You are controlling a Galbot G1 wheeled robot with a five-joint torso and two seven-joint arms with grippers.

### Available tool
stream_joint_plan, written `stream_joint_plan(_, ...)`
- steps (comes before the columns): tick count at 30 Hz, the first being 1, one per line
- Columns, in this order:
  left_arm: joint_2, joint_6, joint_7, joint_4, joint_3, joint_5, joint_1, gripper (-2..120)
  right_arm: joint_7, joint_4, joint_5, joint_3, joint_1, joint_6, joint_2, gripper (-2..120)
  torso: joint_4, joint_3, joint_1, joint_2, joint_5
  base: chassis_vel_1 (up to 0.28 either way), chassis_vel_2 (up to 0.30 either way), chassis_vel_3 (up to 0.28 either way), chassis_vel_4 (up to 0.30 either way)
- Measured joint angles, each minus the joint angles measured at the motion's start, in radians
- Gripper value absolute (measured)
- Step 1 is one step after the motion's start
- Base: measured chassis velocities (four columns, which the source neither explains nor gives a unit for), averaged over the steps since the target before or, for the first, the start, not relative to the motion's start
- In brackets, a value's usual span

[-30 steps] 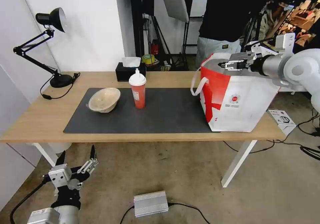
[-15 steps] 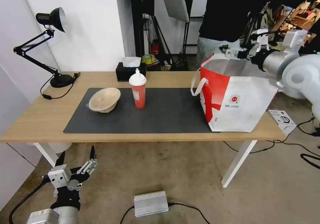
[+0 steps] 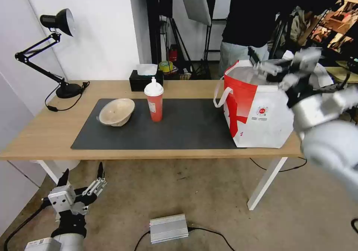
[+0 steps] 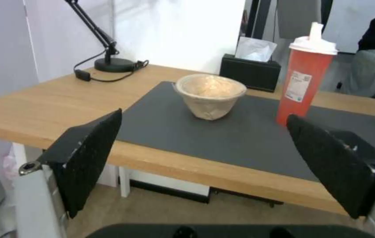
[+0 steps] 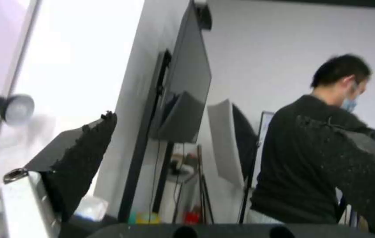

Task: Pick up the trash from the table and place it into the takeout bag.

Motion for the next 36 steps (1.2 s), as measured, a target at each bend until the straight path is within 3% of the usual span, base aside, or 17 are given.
stream_joint_plan(1,-0.004,-0.002,0.001,-0.004,0.001,0.002,0.002,100,0.045,0.044,-0.073,0.018,-0.098,0.042,0.039,100,-0.0002,0.000,0.000,0.000,0.0001,0.000,0.000,0.000,0.000)
stream_joint_plan(7,-0.017,-0.010,0.001,-0.013,-0.004,0.010,0.015,100,0.096,0.089,-0.137,-0.001,-0.189,0.065,0.105,100,0.0002,0.000,0.000,0.000,0.0002,0.000,0.000,0.000,0.000)
stream_joint_plan(11,-0.020,-0.013,0.005,-0.019,-0.005,0.022,0.023,100,0.164,0.123,-0.263,-0.004,-0.324,0.073,0.180,100,-0.0001,0.000,0.000,0.000,0.0002,0.000,0.000,0.000,0.000)
stream_joint_plan(26,-0.024,-0.017,0.011,-0.026,0.005,0.036,0.031,100,0.159,0.164,-0.479,-0.006,-0.637,0.109,0.306,100,-0.0002,0.000,0.000,0.000,0.0001,0.000,0.000,0.000,0.000)
stream_joint_plan(36,-0.038,-0.017,0.015,-0.028,0.016,0.039,0.027,100,0.157,0.133,-0.551,-0.043,-0.737,0.139,0.370,100,-0.0002,0.000,0.000,0.000,0.0001,0.000,0.000,0.000,0.000)
